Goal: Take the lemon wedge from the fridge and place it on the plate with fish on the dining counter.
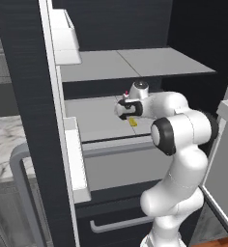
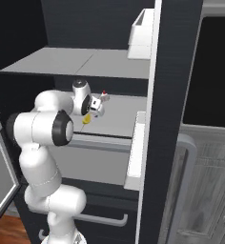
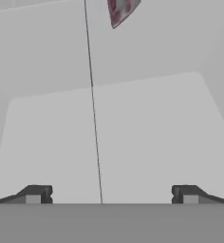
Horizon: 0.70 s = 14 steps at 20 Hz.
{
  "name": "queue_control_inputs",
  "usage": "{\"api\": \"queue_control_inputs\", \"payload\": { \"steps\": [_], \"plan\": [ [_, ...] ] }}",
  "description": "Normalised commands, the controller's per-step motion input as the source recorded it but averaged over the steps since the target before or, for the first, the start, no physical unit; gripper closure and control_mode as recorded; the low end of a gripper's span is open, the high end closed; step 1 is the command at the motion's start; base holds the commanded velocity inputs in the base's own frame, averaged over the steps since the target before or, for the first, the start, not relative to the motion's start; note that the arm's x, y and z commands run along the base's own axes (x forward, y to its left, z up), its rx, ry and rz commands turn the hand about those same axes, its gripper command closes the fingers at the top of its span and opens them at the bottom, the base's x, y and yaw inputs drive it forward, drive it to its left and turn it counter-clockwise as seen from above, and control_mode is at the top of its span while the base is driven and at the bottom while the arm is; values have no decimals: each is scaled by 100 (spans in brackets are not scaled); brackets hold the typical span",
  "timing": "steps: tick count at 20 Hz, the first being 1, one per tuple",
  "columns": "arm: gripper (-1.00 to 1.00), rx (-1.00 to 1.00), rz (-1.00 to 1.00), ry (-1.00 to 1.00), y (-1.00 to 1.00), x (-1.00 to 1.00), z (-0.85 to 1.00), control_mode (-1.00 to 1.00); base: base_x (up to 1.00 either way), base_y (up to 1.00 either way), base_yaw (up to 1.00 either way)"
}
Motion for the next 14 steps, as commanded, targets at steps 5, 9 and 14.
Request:
{"api": "queue_control_inputs", "payload": {
  "steps": [5,9,14],
  "plan": [
    [-100,-1,0,0,2,-4,-9,-100,0,0,0],
    [-100,0,0,-15,0,-18,25,-100,0,0,0],
    [-100,-3,0,-19,1,-24,13,-100,0,0,0]
  ]
}}
